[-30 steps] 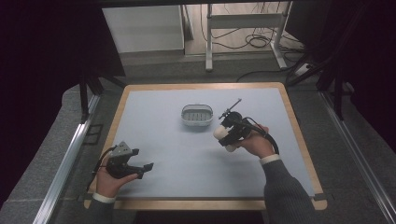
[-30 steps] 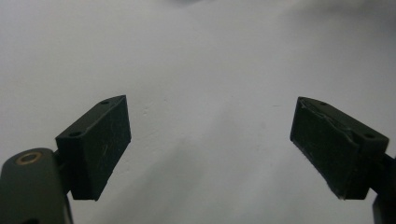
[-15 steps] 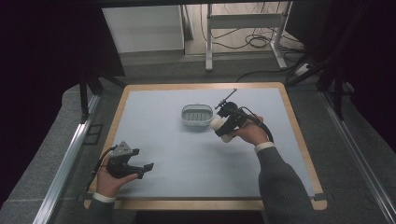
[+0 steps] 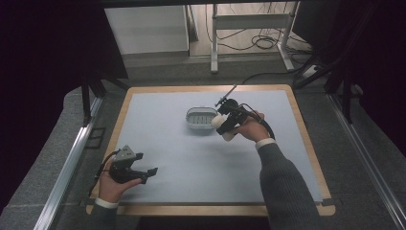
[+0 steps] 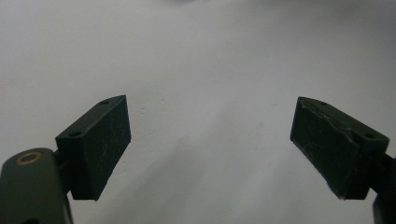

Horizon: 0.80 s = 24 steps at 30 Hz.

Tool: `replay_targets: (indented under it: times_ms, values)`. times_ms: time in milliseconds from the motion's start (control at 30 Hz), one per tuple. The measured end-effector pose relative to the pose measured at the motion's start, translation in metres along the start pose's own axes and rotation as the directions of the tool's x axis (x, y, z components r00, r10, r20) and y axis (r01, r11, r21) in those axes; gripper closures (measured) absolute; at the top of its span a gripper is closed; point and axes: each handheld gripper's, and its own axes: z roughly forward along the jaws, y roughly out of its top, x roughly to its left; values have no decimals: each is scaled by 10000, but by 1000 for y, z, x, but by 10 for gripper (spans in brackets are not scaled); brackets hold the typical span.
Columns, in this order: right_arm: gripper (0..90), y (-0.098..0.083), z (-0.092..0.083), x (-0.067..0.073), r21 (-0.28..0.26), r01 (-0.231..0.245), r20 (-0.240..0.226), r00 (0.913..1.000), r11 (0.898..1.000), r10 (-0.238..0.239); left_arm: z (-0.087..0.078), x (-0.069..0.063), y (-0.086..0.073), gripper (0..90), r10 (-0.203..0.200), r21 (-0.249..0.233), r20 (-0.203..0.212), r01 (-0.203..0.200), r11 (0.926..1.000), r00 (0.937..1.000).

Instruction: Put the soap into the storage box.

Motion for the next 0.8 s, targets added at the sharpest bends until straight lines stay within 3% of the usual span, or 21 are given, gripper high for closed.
replay_targets:
  times_ms: [800]
  values:
    - [498, 19, 4, -10, 270, 244, 136, 9996, 9993, -248, 4, -1, 0, 128, 8, 86, 63, -9, 10000, 10000]
